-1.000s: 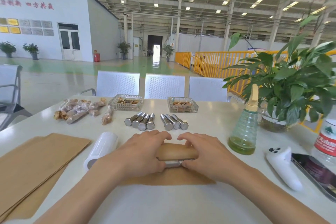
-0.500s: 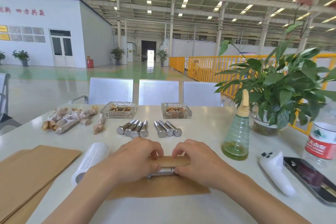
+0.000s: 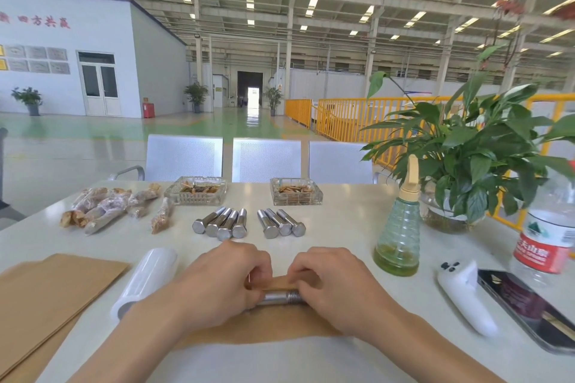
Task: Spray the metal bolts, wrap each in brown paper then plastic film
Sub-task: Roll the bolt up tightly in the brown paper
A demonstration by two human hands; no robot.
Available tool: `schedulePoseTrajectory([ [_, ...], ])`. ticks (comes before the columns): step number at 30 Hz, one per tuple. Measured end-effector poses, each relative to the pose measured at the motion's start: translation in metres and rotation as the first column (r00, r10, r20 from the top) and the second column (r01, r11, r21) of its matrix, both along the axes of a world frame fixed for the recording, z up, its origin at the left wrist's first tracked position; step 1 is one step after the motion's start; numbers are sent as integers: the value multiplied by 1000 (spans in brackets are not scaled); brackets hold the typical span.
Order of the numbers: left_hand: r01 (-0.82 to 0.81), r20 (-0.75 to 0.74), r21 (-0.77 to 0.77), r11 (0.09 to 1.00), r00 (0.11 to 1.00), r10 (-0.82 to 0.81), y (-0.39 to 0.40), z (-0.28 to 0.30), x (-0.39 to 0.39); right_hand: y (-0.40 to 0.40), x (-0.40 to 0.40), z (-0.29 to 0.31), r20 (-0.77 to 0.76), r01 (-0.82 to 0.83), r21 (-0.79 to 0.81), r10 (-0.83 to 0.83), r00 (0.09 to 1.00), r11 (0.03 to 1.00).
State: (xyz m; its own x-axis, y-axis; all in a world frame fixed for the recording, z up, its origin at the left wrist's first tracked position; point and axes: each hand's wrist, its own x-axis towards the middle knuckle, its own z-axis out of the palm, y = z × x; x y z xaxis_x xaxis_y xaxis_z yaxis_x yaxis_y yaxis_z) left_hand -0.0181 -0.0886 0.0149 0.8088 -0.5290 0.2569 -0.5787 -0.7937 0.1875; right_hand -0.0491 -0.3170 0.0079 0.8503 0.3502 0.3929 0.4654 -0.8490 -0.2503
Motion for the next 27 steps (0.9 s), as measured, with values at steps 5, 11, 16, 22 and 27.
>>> schedulePoseTrajectory([
  [5, 13, 5, -32, 999, 1000, -13, 1, -3, -5, -1, -10, -6, 41, -35, -70, 38, 998, 997],
  [11, 42, 32, 25, 999, 999, -43, 3, -7, -10, -4, -23, -13, 85, -78, -135, 90, 992, 988],
  [16, 9, 17, -55, 998, 1000, -8, 0, -3, -13, -3, -24, -17, 92, -91, -188, 110, 990, 978],
  [22, -16, -53, -40, 999, 998, 14, 0, -4, -8, -4, -22, -18, 97, -75, -191, 94, 991, 979],
  [27, -26, -32, 17, 999, 999, 27, -7, -6, -4, -9, -21, -9, 86, -52, -172, 67, 994, 984],
])
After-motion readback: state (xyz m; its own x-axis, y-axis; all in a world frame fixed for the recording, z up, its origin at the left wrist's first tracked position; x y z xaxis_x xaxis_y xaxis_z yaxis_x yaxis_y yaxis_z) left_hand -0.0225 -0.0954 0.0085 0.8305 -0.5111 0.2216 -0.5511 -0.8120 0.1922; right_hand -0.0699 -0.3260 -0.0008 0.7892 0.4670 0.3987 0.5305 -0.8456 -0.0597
